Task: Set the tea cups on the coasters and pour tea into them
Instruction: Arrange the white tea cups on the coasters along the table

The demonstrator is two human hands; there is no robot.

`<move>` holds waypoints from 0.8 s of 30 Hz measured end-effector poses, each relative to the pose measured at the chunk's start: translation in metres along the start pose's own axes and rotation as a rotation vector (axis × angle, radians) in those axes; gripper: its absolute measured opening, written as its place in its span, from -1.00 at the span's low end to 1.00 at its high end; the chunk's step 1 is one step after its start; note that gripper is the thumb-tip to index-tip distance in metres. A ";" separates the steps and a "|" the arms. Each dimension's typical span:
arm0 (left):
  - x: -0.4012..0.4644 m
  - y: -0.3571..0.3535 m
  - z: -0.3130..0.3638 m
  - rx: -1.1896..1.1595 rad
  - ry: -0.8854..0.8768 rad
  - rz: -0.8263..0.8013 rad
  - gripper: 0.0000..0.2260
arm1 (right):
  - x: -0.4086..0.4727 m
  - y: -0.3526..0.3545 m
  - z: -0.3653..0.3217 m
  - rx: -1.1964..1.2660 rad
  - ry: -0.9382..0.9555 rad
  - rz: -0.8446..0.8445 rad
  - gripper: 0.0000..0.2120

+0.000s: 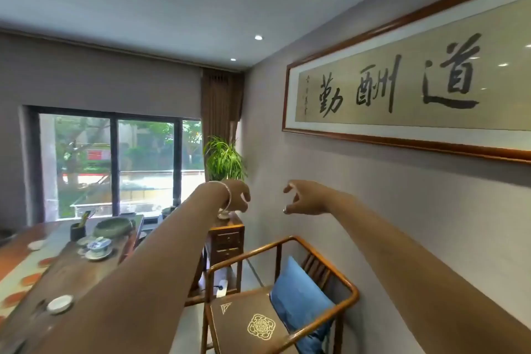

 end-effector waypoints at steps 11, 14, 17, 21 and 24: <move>0.082 -0.010 -0.146 0.017 0.240 0.010 -0.70 | 0.193 -0.078 -0.019 0.104 0.251 -0.061 -0.50; 0.122 -0.003 -0.205 0.012 0.282 0.027 -0.69 | 0.264 -0.096 -0.034 0.123 0.290 -0.078 -0.50; 0.169 0.004 -0.267 -0.012 0.326 0.035 -0.70 | 0.342 -0.113 -0.052 0.116 0.326 -0.095 -0.49; 0.215 0.015 -0.346 -0.028 0.409 0.021 -0.70 | 0.437 -0.130 -0.083 0.166 0.352 -0.122 -0.45; 0.237 0.021 -0.400 -0.049 0.458 0.036 -0.72 | 0.494 -0.146 -0.108 0.181 0.398 -0.140 -0.46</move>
Point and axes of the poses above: each hand's wrist, its own x-axis towards the middle knuckle, its own y-axis out of the back of the hand, z = x × y, the point moved 1 cm from there along x, towards the middle knuckle, and after that the axes turned 7 degrees about y, right-handed, at the moved point
